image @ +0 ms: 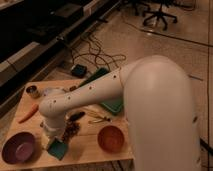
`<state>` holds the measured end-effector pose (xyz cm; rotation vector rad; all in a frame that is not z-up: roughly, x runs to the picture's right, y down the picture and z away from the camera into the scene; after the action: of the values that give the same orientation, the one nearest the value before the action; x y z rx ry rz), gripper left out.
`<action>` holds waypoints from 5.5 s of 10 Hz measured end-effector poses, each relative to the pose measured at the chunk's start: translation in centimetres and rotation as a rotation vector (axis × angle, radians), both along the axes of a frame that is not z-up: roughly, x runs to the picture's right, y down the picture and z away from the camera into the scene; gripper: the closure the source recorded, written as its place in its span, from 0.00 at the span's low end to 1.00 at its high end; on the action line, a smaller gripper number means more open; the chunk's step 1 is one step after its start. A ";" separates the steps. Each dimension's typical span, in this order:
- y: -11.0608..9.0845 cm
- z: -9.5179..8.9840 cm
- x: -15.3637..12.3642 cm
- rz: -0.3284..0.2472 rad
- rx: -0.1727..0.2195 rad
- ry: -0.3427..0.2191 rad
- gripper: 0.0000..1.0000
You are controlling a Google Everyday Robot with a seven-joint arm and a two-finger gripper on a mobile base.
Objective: Place sponge in paper cup
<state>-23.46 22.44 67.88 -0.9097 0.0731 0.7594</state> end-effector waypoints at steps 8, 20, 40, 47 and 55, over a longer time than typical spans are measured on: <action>-3.2 1.7 8.3 0.093 0.010 0.080 1.00; -12.0 7.2 10.9 0.130 0.009 0.045 1.00; -19.4 13.4 7.6 0.167 0.016 -0.021 1.00; -20.1 13.6 3.7 0.120 0.009 -0.054 1.00; -19.5 13.8 2.6 0.093 -0.003 -0.059 0.82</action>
<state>-20.84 2.96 81.64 -0.9429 -0.0198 0.8185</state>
